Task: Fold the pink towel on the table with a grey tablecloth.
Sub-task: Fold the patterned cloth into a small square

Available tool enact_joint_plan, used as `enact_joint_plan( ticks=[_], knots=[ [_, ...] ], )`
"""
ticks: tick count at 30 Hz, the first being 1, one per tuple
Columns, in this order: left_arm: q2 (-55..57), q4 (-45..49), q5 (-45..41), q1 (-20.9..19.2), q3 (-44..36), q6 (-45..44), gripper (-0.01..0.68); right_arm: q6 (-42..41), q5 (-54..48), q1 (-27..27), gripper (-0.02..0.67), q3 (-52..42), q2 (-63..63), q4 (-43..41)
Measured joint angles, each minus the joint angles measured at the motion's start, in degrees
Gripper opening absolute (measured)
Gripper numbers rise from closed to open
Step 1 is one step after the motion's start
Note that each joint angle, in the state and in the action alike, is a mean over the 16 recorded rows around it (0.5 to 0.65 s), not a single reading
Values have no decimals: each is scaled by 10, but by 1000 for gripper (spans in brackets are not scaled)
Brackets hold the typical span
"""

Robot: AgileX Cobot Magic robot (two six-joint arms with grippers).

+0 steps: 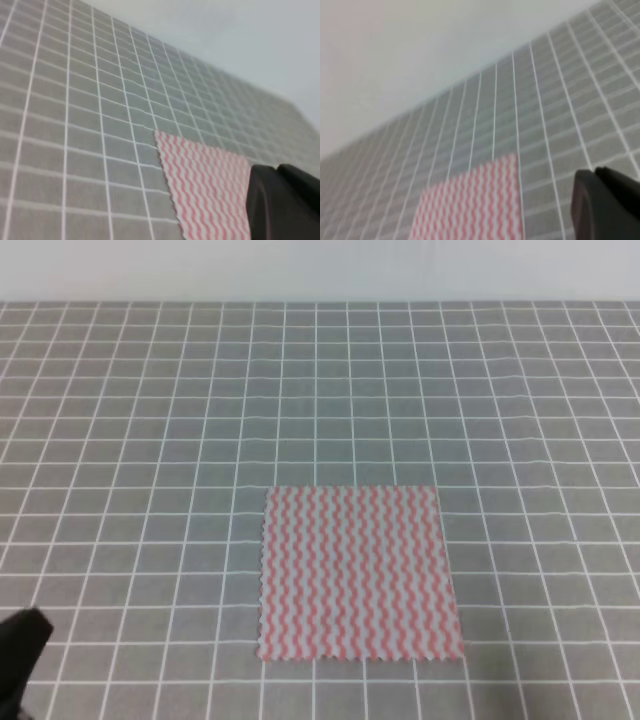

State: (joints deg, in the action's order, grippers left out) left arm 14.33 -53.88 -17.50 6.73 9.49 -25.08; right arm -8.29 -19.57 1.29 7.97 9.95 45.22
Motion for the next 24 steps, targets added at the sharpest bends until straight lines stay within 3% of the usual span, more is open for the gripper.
enact_joint_plan(
  ticks=[13, 24],
  knots=[
    [276, -17, -95, 12, 130, -140, -2, -58, -209, 0, -16, 133, 237, -34],
    [374, -94, -70, 75, 143, -248, -1, -104, -253, 25, -16, 215, 398, -21]
  ],
)
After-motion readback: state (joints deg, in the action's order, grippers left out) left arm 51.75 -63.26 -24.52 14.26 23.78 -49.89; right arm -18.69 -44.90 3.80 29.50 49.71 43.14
